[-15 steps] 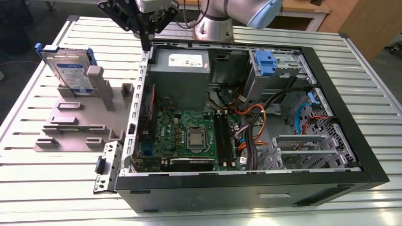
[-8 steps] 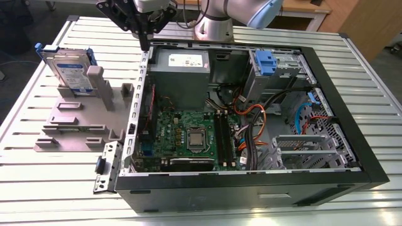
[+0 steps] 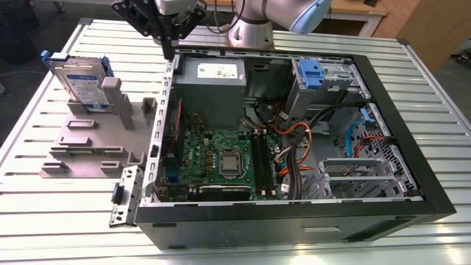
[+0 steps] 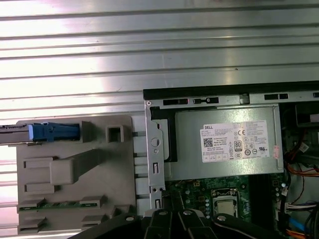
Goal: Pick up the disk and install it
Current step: 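Reach for the disk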
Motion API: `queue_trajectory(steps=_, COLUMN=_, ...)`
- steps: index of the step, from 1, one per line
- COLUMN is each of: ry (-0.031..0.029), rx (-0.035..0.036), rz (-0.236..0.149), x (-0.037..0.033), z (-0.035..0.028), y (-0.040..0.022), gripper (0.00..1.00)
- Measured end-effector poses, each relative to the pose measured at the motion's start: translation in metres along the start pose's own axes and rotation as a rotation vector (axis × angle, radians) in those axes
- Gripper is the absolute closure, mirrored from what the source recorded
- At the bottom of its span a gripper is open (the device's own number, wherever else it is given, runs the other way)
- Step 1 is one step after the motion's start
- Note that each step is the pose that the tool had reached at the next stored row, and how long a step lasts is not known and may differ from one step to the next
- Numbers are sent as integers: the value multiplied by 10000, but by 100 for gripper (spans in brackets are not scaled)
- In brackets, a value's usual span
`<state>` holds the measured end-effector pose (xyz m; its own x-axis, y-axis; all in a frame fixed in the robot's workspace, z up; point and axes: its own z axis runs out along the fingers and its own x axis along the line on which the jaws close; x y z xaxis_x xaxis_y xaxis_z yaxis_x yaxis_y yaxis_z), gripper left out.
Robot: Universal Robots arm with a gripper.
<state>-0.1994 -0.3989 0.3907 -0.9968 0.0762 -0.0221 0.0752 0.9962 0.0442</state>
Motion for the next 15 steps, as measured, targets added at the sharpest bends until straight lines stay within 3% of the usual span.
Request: queue_trajectory(steps=15, ry=1, rx=1, rz=0, x=41, z=-1, y=-3, gripper=89)
